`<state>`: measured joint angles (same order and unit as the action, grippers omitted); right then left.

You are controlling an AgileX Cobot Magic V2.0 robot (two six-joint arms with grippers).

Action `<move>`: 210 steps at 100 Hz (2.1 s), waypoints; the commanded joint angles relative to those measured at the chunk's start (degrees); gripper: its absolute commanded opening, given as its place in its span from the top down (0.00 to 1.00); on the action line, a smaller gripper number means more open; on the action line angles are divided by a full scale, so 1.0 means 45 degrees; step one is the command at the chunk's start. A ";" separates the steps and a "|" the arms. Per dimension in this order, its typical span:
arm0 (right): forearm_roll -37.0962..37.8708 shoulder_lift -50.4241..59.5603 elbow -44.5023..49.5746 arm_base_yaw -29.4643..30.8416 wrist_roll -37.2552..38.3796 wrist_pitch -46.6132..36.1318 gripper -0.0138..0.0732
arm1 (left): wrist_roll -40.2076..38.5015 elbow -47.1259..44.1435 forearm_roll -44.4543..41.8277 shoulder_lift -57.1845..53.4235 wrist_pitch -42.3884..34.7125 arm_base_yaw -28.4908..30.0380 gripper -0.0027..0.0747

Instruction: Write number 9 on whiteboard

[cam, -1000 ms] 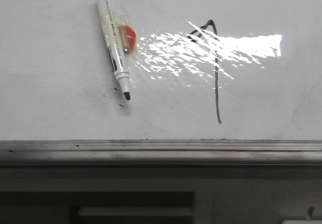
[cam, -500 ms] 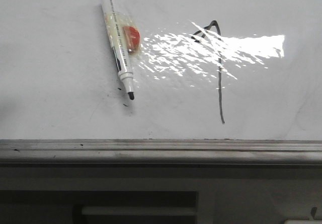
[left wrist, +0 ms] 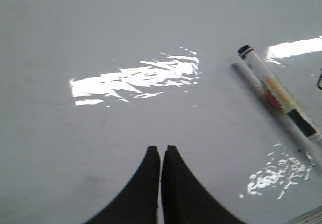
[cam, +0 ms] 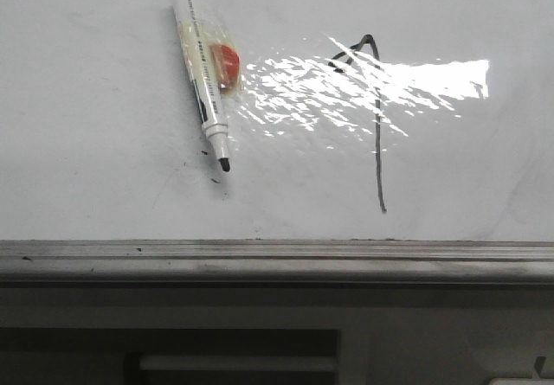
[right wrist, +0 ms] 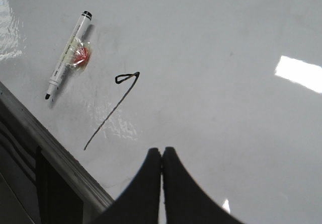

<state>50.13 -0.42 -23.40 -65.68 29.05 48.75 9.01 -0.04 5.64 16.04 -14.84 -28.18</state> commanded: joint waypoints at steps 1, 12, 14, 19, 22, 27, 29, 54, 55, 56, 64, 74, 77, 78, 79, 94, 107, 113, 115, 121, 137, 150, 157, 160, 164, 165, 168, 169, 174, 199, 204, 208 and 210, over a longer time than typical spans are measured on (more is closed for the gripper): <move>0.0707 -0.0191 -0.0255 -0.0011 0.0004 -0.0659 0.89 | -0.0598 -0.0240 -0.0366 -0.0882 0.0648 0.0916 0.99; 0.0707 -0.0191 -0.0255 -0.0011 0.0004 -0.0659 0.89 | -0.0852 -0.0240 -0.0444 -0.1820 0.2443 0.2018 0.99; 0.0707 -0.0191 -0.0255 -0.0011 0.0004 -0.0659 0.89 | -0.1080 -0.0240 -0.0444 -0.2070 0.2767 0.2300 0.99; 0.0707 -0.0191 -0.0255 -0.0011 0.0004 -0.0659 0.89 | -0.1542 -0.0240 -0.0516 -0.2518 0.3698 0.2745 0.99; 0.0707 -0.0191 -0.0255 -0.0011 0.0004 -0.0659 0.89 | -0.1823 -0.0240 -0.0539 -0.2776 0.4039 0.2968 0.99; 0.0707 -0.0191 -0.0255 -0.0011 0.0004 -0.0659 0.89 | -0.2002 -0.0240 -0.0541 -0.3207 0.4817 0.3280 0.99; 0.0707 -0.0191 -0.0255 -0.0011 0.0004 -0.0659 0.89 | -0.2002 -0.0240 -0.0541 -0.3386 0.5147 0.3385 0.99; 0.0735 -0.0191 -0.0255 -0.0011 0.0004 -0.0659 0.89 | -0.2310 -0.0240 -0.0500 -0.3934 0.7220 0.3818 0.99; 0.0735 -0.0191 -0.0255 -0.0011 0.0004 -0.0659 0.89 | -0.2310 -0.0240 -0.0500 -0.3934 0.7224 0.3836 0.99; 0.0735 -0.0191 -0.0255 -0.0011 0.0004 -0.0659 0.89 | -0.2310 -0.0240 -0.0500 -0.3934 0.7224 0.3836 0.99; 0.0735 -0.0191 -0.0255 -0.0011 0.0004 -0.0659 0.89 | -0.2310 -0.0240 -0.0500 -0.3934 0.7224 0.3836 0.99; 0.0735 -0.0191 -0.0255 -0.0011 0.0004 -0.0659 0.89 | -0.2310 -0.0240 -0.0500 -0.3934 0.7224 0.3836 0.99; 0.0735 -0.0191 -0.0255 -0.0011 0.0004 -0.0659 0.89 | -0.2310 -0.0240 -0.0500 -0.3934 0.7224 0.3836 0.99; 0.0735 -0.0191 -0.0255 -0.0011 0.0004 -0.0659 0.89 | -0.2288 -0.0240 -0.0500 -0.3934 0.7224 0.3836 0.99; 0.0735 -0.0191 -0.0255 -0.0011 0.0004 -0.0659 0.89 | -0.2288 -0.0240 -0.0500 -0.3934 0.7224 0.3836 0.99; 0.0735 -0.0191 -0.0255 -0.0011 0.0004 -0.0659 0.89 | -0.2288 -0.0240 -0.0500 -0.3934 0.7224 0.3836 0.99; 0.0735 -0.0191 -0.0255 -0.0011 0.0004 -0.0659 0.89 | -0.2288 -0.0240 -0.0500 -0.3934 0.7224 0.3836 0.99; 0.0735 -0.0191 -0.0255 -0.0011 0.0004 -0.0659 0.89 | -0.2288 -0.0240 -0.0500 -0.3934 0.7224 0.3836 0.99; 0.0735 -0.0191 -0.0255 -0.0011 0.0004 -0.0659 0.89 | -0.2288 -0.0240 -0.0500 -0.3934 0.7224 0.3836 0.99; 0.0735 -0.0191 -0.0255 -0.0011 0.0004 -0.0659 0.89 | -0.2288 -0.0240 -0.0500 -0.3934 0.7224 0.3836 0.99; 0.0767 -0.0184 -0.0177 -0.0011 0.0004 -0.0659 0.89 | -0.2288 -0.0240 -0.0500 -0.3934 0.7224 0.3836 0.99; 0.1500 -0.0130 0.0397 0.0041 0.0004 -0.0064 0.89 | -0.2288 -0.0240 -0.0500 -0.3934 0.7224 0.3836 0.99; 0.1452 -0.0130 0.0779 0.0451 0.0004 -0.0880 0.89 | -0.2288 -0.0240 -0.0500 -0.3934 0.7224 0.3836 0.99; 0.1377 -0.0153 0.0928 0.0718 0.0004 -0.1391 0.89 | -0.2288 -0.0240 -0.0500 -0.3934 0.7224 0.3836 0.99; 0.1289 -0.0173 0.1159 0.1227 0.0004 -0.2363 0.89 | -0.2288 -0.0240 -0.0500 -0.3934 0.7224 0.3836 0.99; 0.1247 -0.0173 0.1202 0.1419 0.0004 -0.2525 0.89 | -0.2288 -0.0240 -0.0500 -0.3934 0.7224 0.3836 0.99; 0.0944 -0.0173 0.1349 0.1837 0.0004 -0.3316 0.89 | -0.2288 -0.0240 -0.0500 -0.3934 0.7224 0.3836 0.99; 0.0745 -0.0173 0.1451 0.2069 0.0004 -0.3595 0.89 | -0.2288 -0.0240 -0.0500 -0.3934 0.7224 0.3836 0.99; 0.0012 -0.0173 0.1645 0.2838 -0.0053 -0.4277 0.89 | -0.2288 -0.0240 -0.0500 -0.3934 0.7224 0.3836 0.99; -0.6404 -0.0184 0.3374 0.9004 -0.4291 -0.7557 0.89 | -0.2288 -0.0240 -0.0500 -0.3934 0.7224 0.3836 0.99; -0.8014 -0.0184 0.3964 1.0268 -0.5169 -0.8331 0.89 | -0.2288 -0.0240 -0.0500 -0.3934 0.7224 0.3836 0.99; -0.9072 -0.0184 0.4522 1.1266 -0.5428 -0.8984 0.89 | -0.2288 -0.0240 -0.0500 -0.3934 0.7224 0.3836 0.99; -0.9373 -0.0184 0.4709 1.1731 -0.5428 -0.9289 0.89 | -0.2288 -0.0240 -0.0500 -0.3934 0.7224 0.3836 0.99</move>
<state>17.82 -0.27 -4.52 -21.19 9.56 17.21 -0.87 -0.04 3.32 -0.24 19.62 -11.07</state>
